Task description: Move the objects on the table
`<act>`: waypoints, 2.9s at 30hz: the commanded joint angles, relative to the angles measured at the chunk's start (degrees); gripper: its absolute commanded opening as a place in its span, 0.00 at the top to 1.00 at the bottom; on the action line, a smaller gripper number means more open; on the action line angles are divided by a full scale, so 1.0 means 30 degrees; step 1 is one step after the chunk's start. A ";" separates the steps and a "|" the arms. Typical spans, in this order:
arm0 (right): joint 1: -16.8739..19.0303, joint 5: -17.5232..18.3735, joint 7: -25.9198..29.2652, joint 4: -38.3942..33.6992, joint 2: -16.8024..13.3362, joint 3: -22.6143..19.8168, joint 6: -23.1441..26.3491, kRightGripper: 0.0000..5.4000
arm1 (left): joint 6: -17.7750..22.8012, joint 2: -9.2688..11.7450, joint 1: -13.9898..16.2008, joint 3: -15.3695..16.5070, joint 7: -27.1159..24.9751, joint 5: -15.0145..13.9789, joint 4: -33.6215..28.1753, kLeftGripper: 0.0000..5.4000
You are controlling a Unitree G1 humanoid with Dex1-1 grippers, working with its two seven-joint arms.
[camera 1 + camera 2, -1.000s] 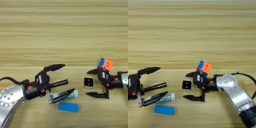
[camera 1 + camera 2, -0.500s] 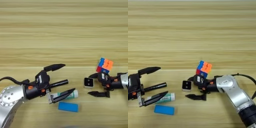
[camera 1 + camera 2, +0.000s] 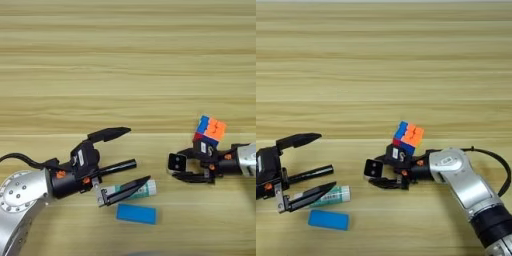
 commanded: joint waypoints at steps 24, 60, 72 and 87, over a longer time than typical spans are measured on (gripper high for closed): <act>0.1083 0.1748 0.0057 -0.4748 -0.0443 -0.1013 0.0501 0.54 | -0.0065 0.0055 0.0204 0.0123 0.0029 0.0268 0.0140 0.00; 0.4477 0.0100 0.1571 -0.6074 -0.2751 0.1710 -0.0751 0.54 | -0.0074 0.0116 0.0176 0.0300 -0.0075 0.0238 0.0204 0.00; 0.4300 0.0822 0.1187 -0.6640 -0.2615 0.1204 -0.0562 0.29 | -0.0202 0.0076 -0.0079 0.0187 -0.0119 0.0458 0.0569 0.00; 0.3151 0.5997 -0.0197 -0.8438 -0.2081 -0.3894 0.0343 0.01 | -0.0374 -0.0026 -0.0058 0.0070 -0.0167 0.0571 0.0756 0.00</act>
